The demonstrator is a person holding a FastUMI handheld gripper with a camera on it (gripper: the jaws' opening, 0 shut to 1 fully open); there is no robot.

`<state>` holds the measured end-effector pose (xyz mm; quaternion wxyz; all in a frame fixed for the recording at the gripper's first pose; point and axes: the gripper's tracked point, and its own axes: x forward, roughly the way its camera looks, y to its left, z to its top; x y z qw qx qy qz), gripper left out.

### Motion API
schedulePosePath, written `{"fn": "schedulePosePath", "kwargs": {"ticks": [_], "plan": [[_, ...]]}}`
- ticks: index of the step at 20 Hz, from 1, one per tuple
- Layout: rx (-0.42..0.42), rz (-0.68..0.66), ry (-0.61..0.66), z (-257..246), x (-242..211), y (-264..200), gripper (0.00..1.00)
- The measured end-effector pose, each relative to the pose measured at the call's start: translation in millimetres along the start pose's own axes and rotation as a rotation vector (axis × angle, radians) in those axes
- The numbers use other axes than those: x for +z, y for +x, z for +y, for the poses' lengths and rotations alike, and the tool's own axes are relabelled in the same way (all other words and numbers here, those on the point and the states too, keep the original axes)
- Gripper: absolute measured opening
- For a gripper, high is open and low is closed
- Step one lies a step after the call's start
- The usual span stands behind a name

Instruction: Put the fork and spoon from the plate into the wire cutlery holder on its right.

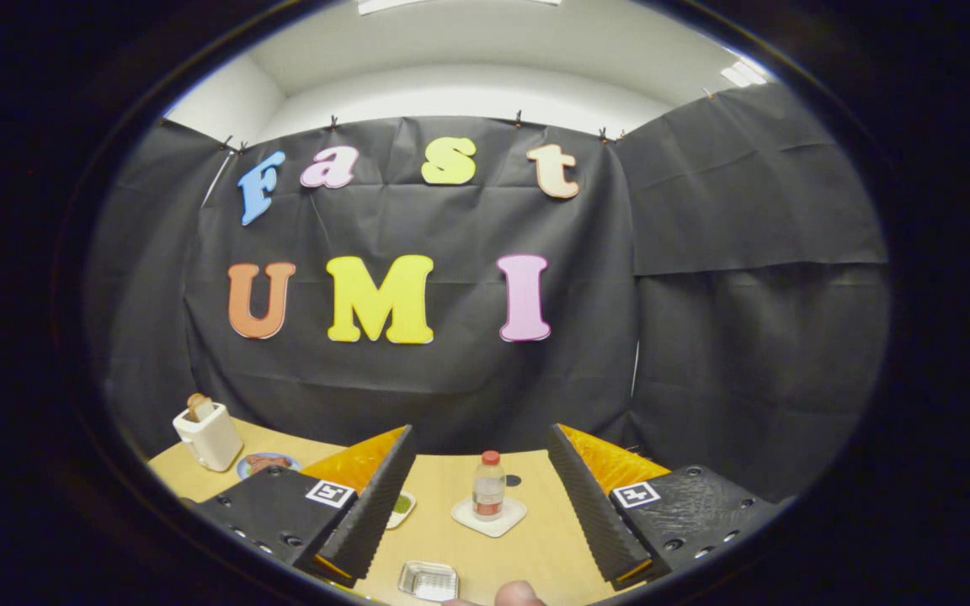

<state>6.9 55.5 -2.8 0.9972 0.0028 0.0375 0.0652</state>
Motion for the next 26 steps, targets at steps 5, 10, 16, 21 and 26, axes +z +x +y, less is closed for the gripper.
{"fn": "schedulePosePath", "kwargs": {"ticks": [5,10,16,21,26], "plan": [[0.063,0.023,-0.024,26.2,-1.0,1.2,0.95],[0.14,0.091,-0.062,64.3,-14.8,4.4,0.95],[0.297,0.291,-0.135,130.6,-68.5,-3.3,0.95],[0.39,0.516,-0.206,179.0,-129.6,-27.5,0.96],[0.44,0.77,-0.195,223.0,-195.7,-53.4,0.96]]}}
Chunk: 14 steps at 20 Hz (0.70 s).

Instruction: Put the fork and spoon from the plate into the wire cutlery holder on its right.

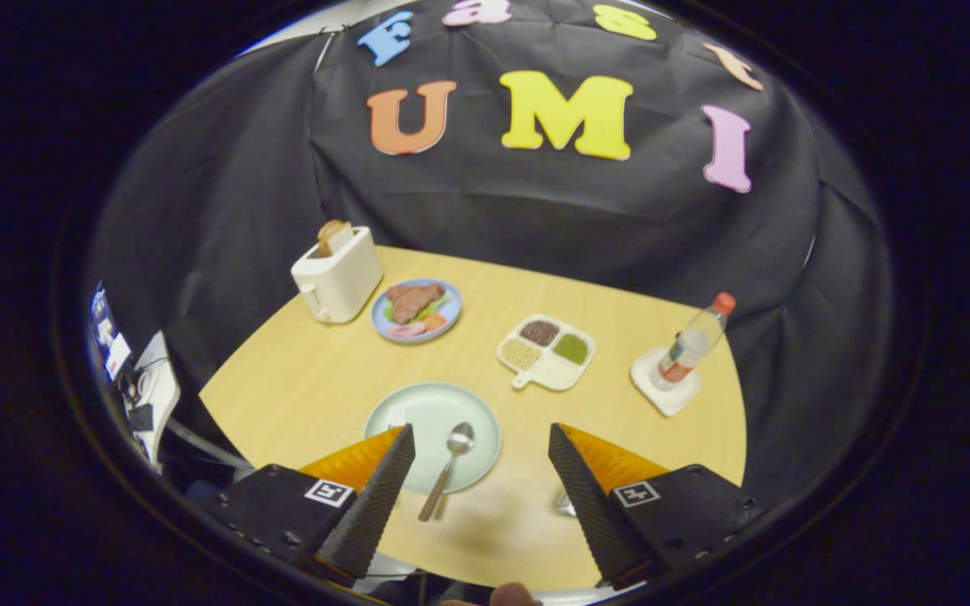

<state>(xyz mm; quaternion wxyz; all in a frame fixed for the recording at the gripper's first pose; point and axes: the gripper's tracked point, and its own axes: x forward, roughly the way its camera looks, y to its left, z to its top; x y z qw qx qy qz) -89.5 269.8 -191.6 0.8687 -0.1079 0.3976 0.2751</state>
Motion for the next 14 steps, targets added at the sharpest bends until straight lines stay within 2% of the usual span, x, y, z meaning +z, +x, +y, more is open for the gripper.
{"fn": "schedulePosePath", "kwargs": {"ticks": [6,14], "plan": [[0.06,0.344,0.102,25.4,-81.5,36.9,0.95],[-0.01,0.526,0.106,25.2,-133.2,90.1,0.92]]}}
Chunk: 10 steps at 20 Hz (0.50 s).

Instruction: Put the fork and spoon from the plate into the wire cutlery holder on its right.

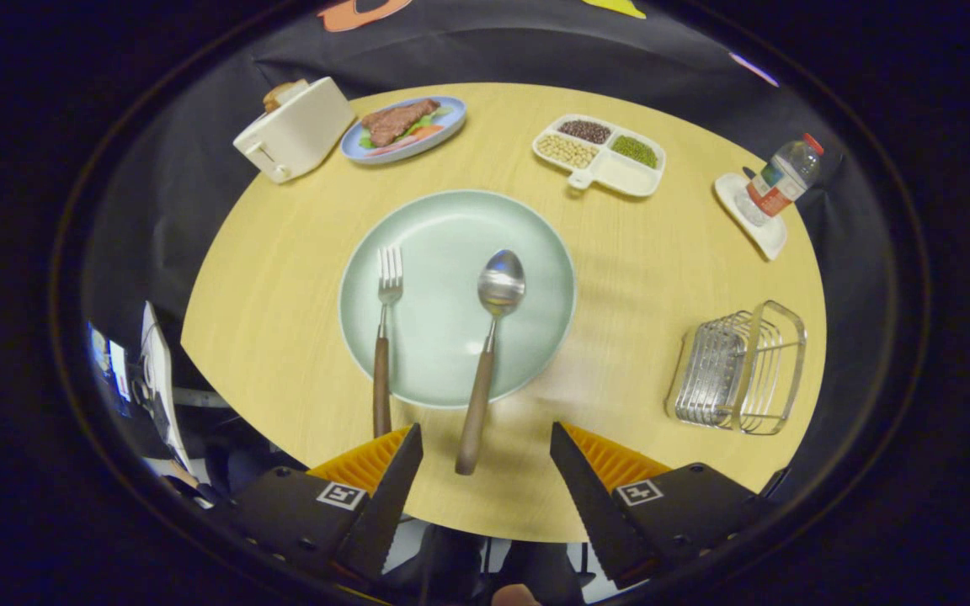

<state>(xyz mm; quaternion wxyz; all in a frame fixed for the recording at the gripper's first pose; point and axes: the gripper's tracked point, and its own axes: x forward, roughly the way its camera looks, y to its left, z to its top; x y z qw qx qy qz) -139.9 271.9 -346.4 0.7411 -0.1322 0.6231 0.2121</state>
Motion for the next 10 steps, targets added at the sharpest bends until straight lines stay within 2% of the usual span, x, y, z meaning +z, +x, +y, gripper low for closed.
{"fn": "schedulePosePath", "kwargs": {"ticks": [4,6,7,8,9,10], "plan": [[-0.006,0.065,0.04,-2.3,-6.1,22.4,0.73],[0.001,0.085,0.054,-0.3,-9.8,26.6,0.58],[0.003,0.083,0.061,0.6,-8.0,28.3,0.44],[-0.003,0.083,0.06,-0.7,-6.7,29.7,0.36],[-0.006,0.081,0.06,-2.2,-5.7,28.2,0.21],[-0.001,0.089,0.051,0.0,-6.6,28.8,0.11]]}}
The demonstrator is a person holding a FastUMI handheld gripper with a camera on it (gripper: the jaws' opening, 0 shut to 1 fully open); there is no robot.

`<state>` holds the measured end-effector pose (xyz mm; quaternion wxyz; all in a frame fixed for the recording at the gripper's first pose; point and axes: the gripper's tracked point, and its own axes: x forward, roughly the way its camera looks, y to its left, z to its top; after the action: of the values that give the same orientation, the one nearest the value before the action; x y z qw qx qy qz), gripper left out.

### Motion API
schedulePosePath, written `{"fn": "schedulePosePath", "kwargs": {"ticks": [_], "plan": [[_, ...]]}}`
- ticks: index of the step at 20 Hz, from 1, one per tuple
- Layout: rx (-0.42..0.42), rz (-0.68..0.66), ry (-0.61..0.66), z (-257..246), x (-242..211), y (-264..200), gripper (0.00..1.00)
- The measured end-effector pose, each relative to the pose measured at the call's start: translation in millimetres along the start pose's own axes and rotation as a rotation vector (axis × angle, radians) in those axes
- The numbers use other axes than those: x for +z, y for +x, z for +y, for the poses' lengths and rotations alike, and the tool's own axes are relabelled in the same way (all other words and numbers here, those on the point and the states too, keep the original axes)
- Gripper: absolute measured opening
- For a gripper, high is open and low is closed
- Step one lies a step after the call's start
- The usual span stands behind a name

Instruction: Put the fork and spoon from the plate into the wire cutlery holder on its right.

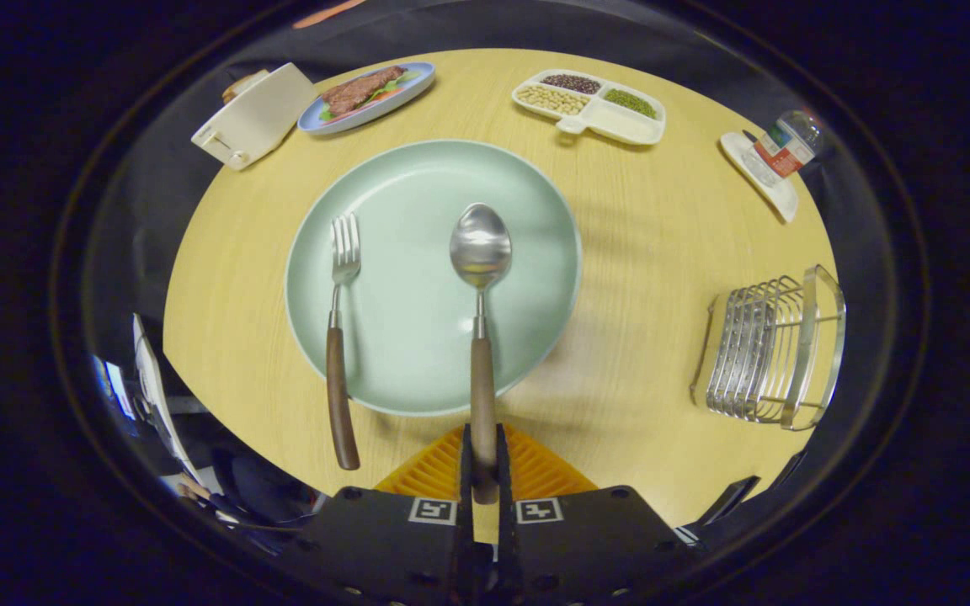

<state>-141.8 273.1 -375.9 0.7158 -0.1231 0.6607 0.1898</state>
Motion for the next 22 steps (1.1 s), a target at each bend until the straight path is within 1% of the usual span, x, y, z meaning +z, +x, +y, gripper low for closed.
{"fn": "schedulePosePath", "kwargs": {"ticks": [3,4,7,9,12,15,19,22], "plan": [[0.029,-0.009,0.014,1.8,0.7,-7.2,0.02],[0.033,-0.017,0.01,1.4,3.0,-11.8,0.01],[0.05,-0.034,-0.002,1.2,5.2,-30.1,0.0],[0.083,-0.037,0.017,3.7,7.2,-43.7,0.01],[0.099,-0.068,-0.018,-0.7,15.4,-69.0,0.0],[0.14,-0.09,0.018,-2.4,25.8,-98.4,0.01],[0.137,-0.156,0.056,-32.7,46.5,-139.5,0.01],[0.138,-0.173,0.095,-62.6,50.8,-165.1,0.0]]}}
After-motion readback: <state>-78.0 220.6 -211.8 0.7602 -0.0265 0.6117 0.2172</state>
